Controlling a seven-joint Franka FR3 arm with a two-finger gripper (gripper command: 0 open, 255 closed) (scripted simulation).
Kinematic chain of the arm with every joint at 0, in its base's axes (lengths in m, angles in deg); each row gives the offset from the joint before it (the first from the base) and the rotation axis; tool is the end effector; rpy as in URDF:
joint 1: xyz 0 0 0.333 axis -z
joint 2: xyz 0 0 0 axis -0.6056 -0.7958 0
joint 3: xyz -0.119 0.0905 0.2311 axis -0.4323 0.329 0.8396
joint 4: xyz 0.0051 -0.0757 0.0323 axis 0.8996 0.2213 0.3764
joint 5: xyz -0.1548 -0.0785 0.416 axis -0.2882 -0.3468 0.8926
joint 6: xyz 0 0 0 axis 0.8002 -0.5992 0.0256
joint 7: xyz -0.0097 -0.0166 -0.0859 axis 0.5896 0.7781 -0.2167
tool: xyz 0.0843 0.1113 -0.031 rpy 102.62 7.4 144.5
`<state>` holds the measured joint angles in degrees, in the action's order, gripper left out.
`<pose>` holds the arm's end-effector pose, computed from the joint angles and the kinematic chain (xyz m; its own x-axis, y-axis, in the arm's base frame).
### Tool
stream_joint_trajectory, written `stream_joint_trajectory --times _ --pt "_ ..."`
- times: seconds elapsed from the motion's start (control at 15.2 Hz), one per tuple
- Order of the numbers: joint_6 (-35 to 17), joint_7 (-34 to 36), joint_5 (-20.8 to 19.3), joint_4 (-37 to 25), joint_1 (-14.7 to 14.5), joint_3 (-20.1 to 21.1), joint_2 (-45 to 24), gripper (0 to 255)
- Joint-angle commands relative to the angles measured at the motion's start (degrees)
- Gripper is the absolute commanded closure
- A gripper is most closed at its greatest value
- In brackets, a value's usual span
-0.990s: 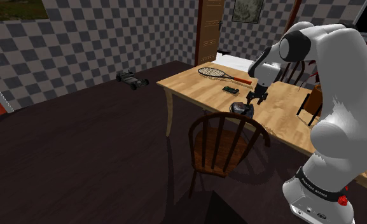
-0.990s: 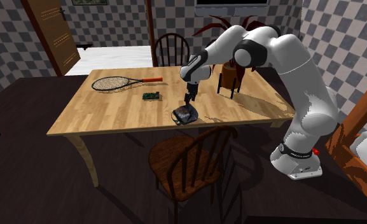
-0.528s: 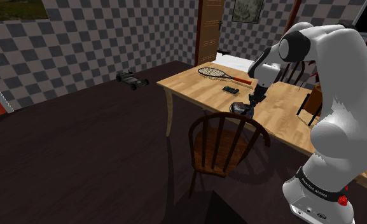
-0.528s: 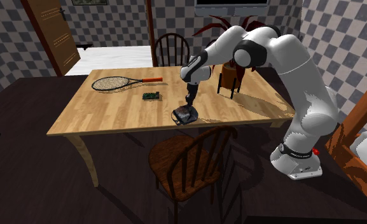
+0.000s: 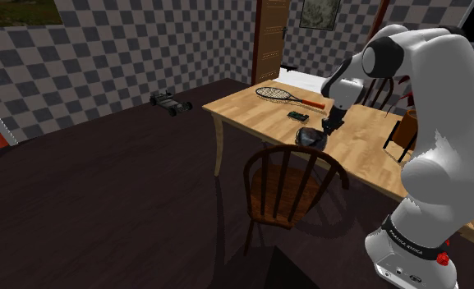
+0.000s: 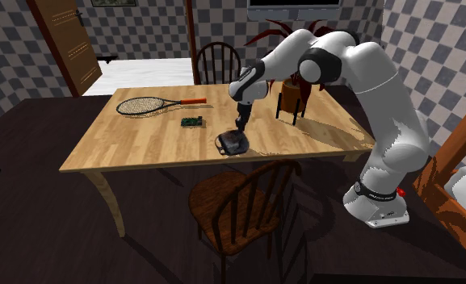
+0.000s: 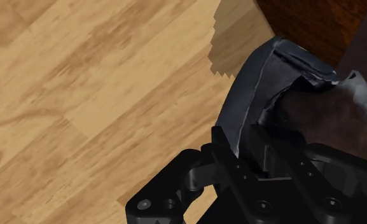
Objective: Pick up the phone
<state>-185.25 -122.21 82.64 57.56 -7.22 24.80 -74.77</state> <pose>0.4573 -0.5034 0.0702 0.8838 -0.4661 0.0405 -0.4579 -0.8795 -0.1297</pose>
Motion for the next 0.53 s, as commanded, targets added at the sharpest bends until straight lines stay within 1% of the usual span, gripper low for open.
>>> stream_joint_trajectory --times 0.0,0.46 --pt "0.9 0.3 -0.4 0.1 -0.2 -0.4 1.0 255" --pt "4.0 1.7 -2.2 0.5 -1.1 -1.8 4.8 255"
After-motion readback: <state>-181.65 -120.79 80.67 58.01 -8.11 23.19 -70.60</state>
